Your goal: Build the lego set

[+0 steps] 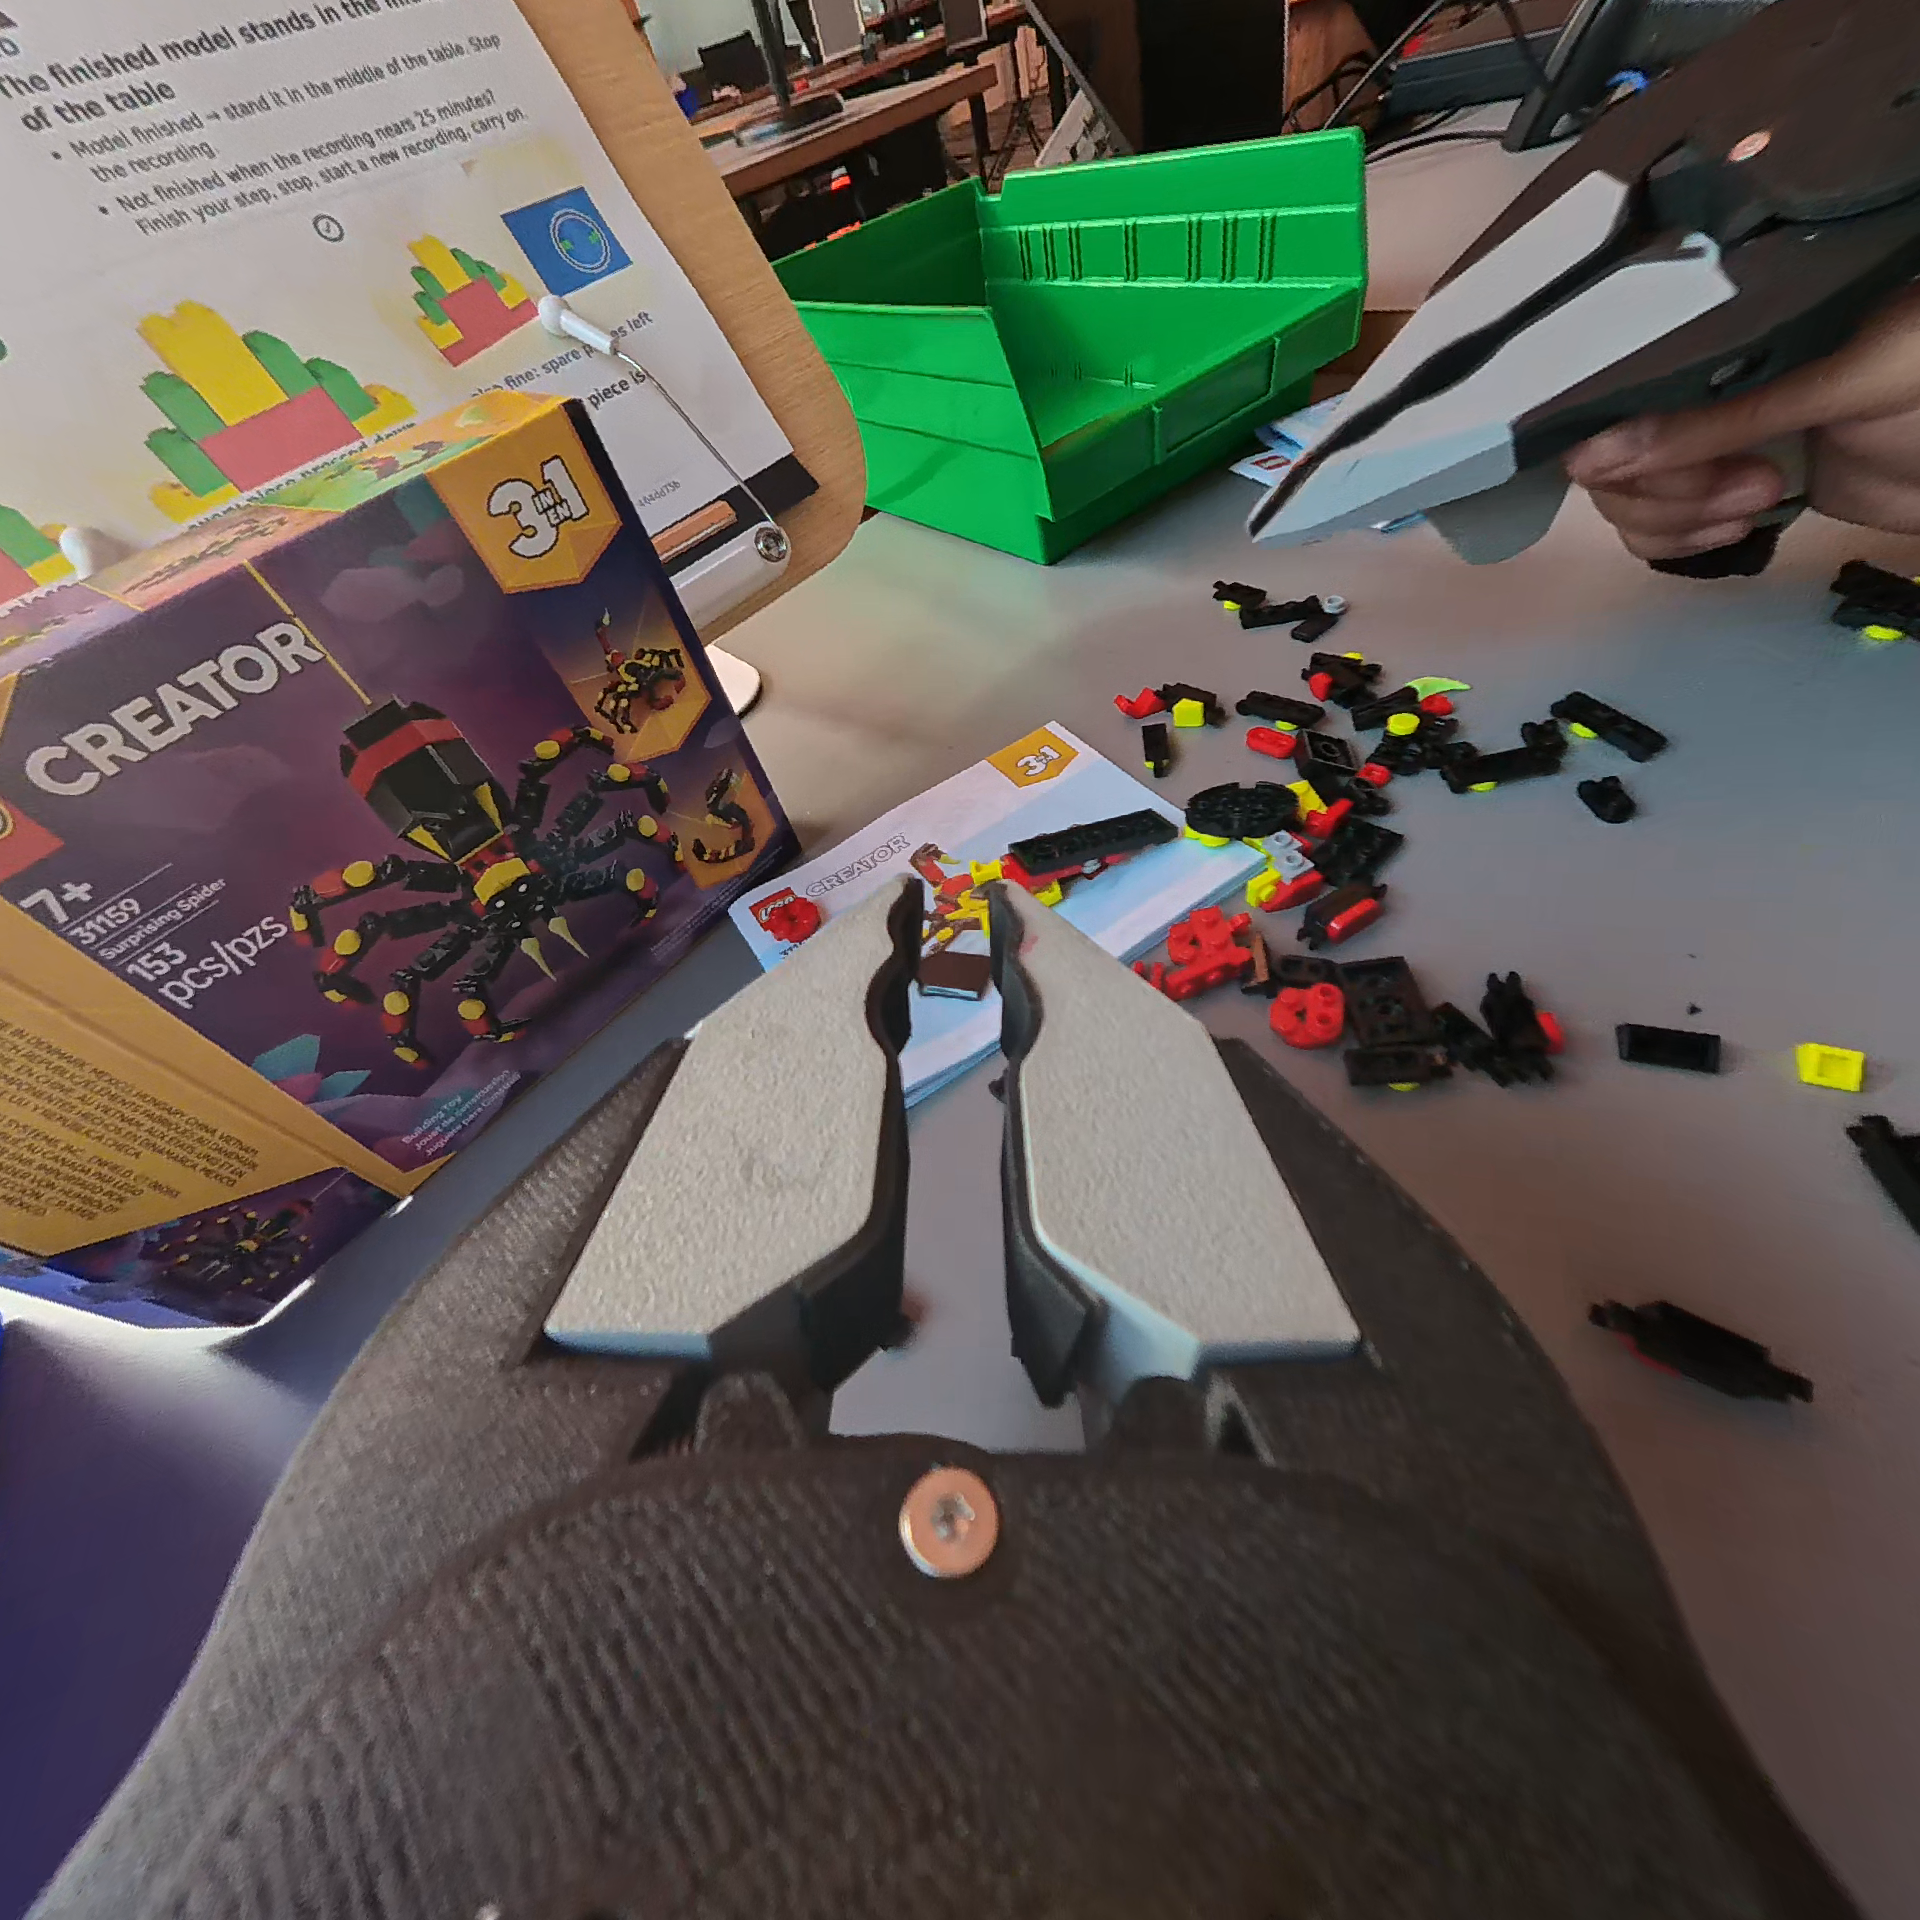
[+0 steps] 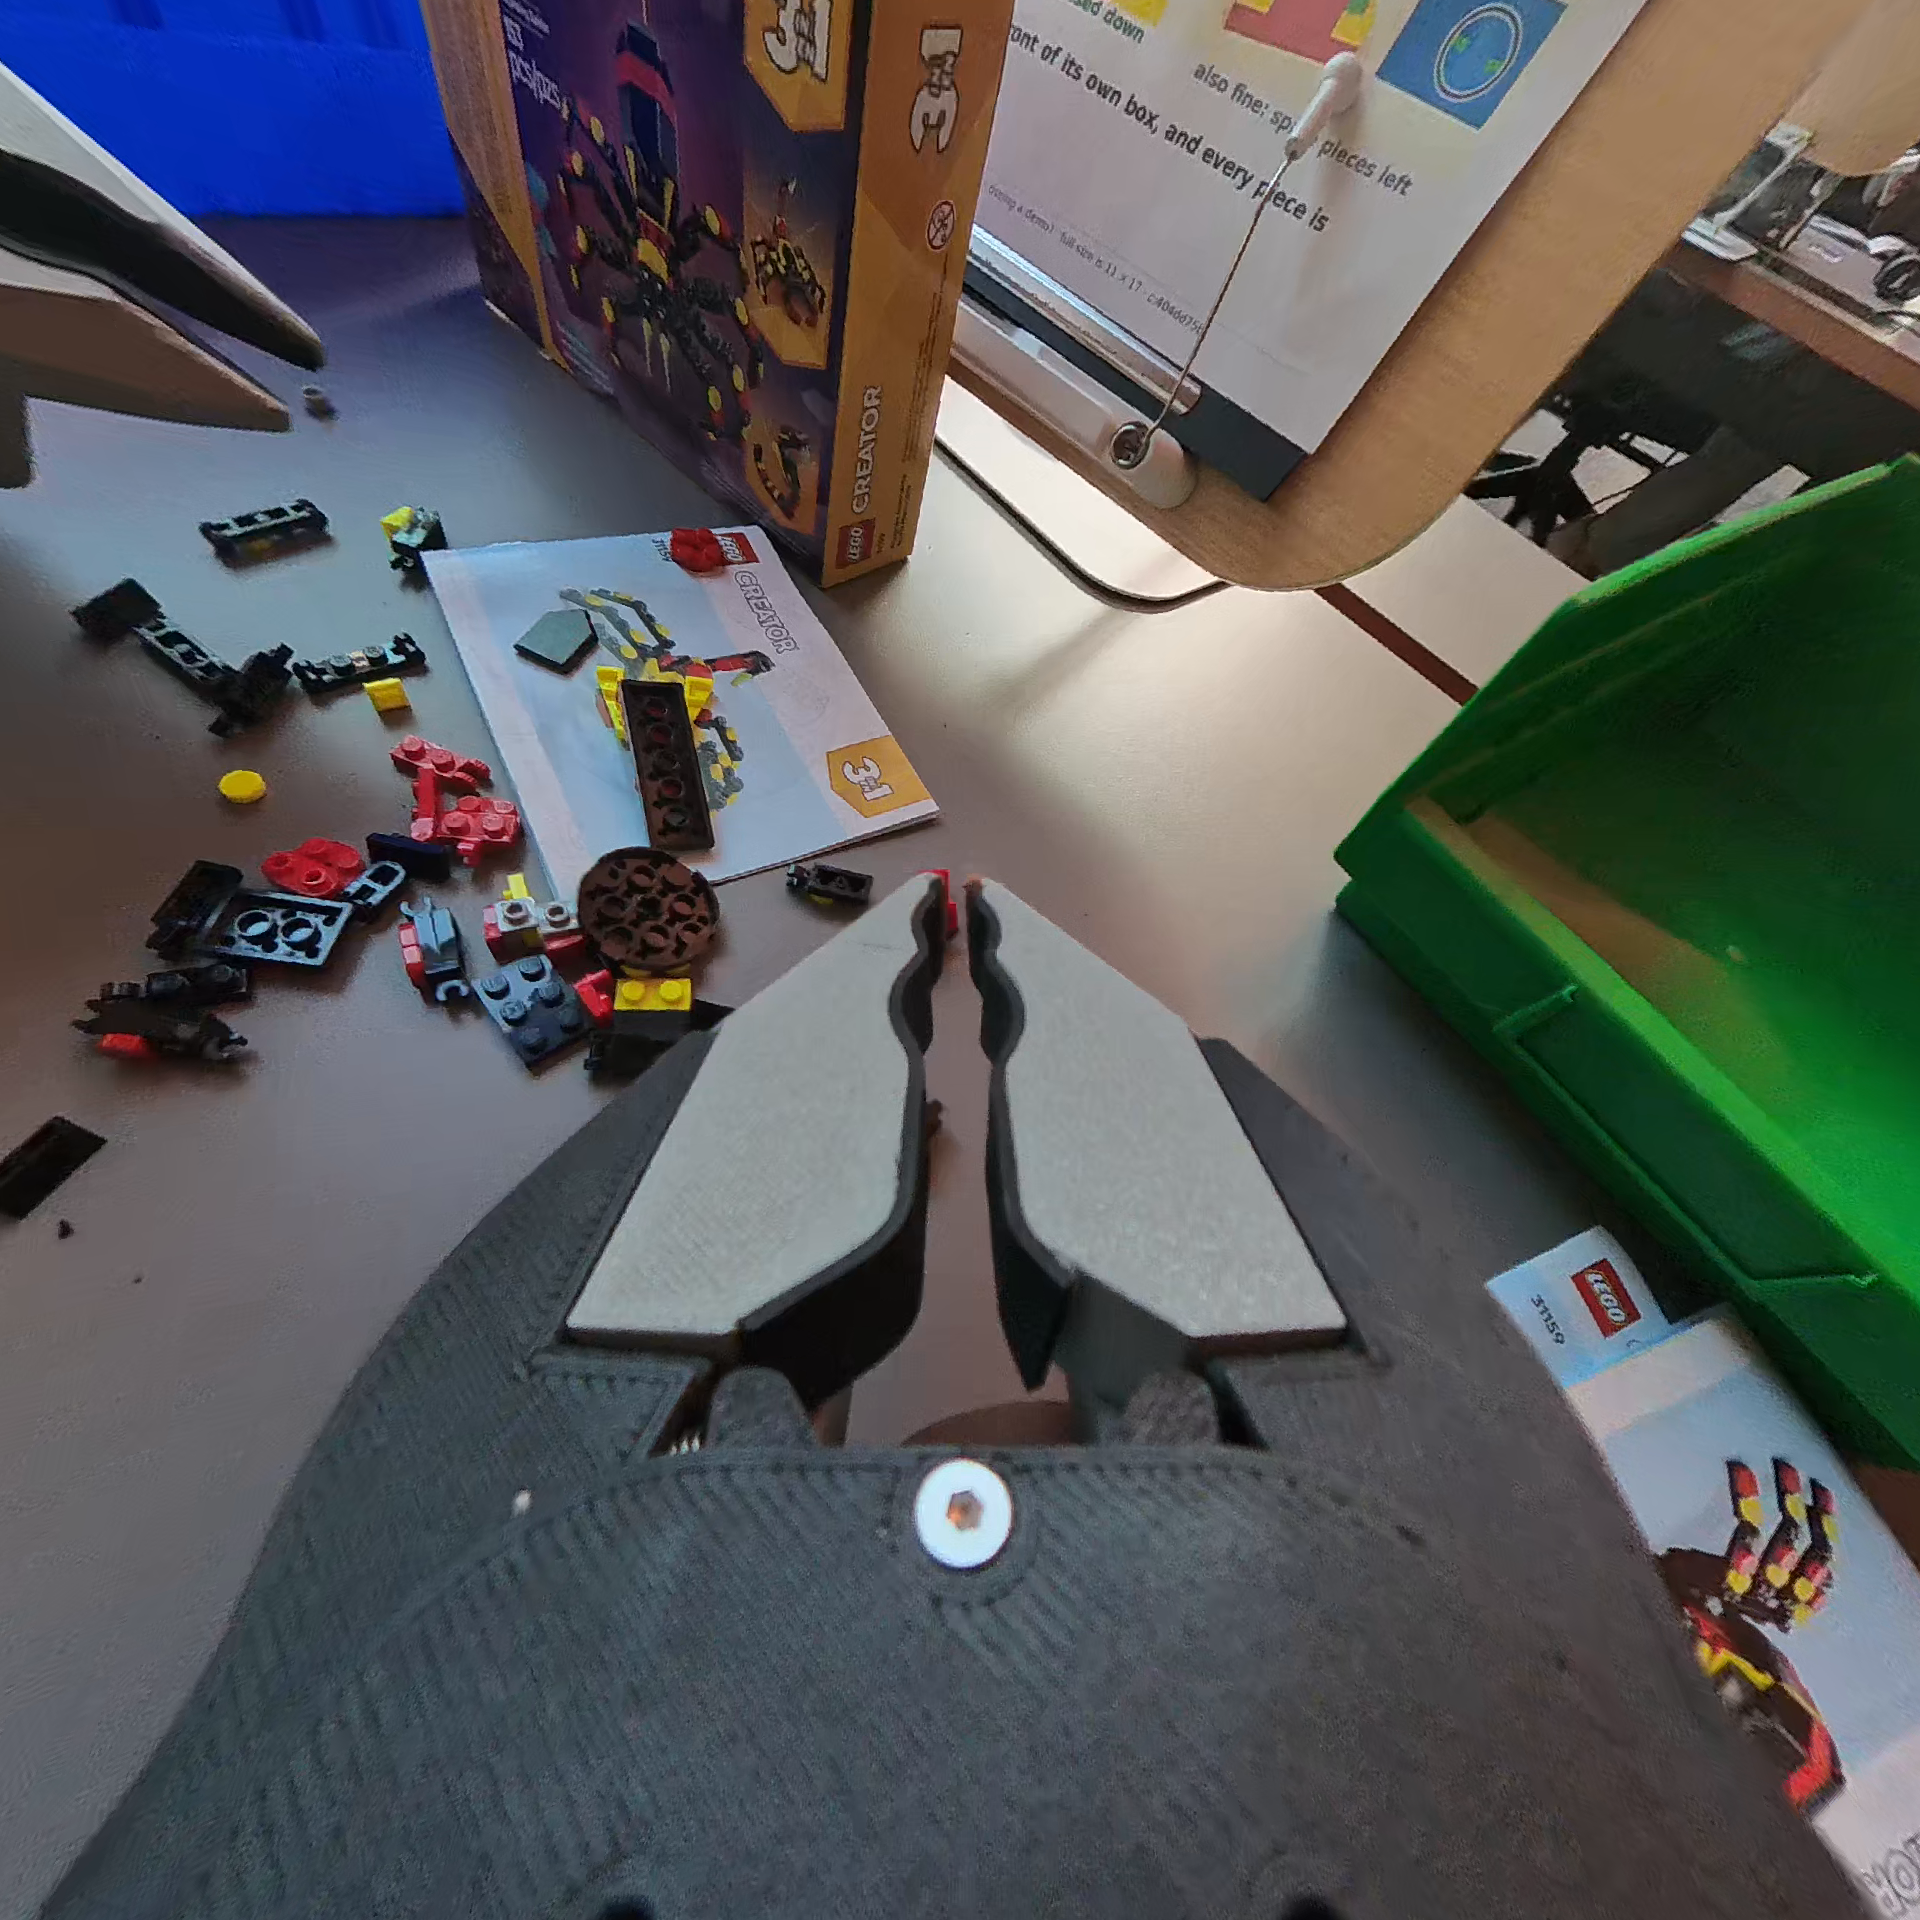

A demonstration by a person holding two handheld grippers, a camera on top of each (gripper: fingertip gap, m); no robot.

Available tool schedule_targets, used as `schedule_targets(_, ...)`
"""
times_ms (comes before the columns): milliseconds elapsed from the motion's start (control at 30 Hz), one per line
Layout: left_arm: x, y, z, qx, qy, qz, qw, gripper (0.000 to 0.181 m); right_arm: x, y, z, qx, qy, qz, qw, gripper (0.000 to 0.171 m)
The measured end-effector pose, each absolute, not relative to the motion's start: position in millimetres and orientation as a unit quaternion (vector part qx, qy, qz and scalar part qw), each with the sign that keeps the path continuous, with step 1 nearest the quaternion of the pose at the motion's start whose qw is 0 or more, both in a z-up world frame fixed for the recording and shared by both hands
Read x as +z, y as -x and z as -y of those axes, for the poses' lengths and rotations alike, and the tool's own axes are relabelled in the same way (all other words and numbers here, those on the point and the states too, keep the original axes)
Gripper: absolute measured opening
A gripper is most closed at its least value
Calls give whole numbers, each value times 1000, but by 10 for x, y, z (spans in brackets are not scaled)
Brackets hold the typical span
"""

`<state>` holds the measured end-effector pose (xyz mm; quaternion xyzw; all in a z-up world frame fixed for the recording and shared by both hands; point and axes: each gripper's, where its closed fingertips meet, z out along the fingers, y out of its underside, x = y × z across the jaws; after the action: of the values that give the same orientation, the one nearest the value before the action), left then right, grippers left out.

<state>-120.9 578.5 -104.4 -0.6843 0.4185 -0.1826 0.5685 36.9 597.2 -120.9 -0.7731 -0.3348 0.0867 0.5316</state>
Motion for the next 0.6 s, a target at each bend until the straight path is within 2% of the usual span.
schedule_targets(367, -1088, 1038, -5945, -122, 653, -474, 578, 10, -1515, -300, -6015, 19, 793, 368, 486, 9)
schedule_targets(533, -1029, 984, -5854, -190, 658, -456, 568, 9, -1633, -271, -6051, 10, 808, 376, 454, 25)
schedule_targets(600, -1075, 990, -5857, -192, 665, -457, 558, 10, -1607, -258, -6095, 15, 811, 361, 459, 25)
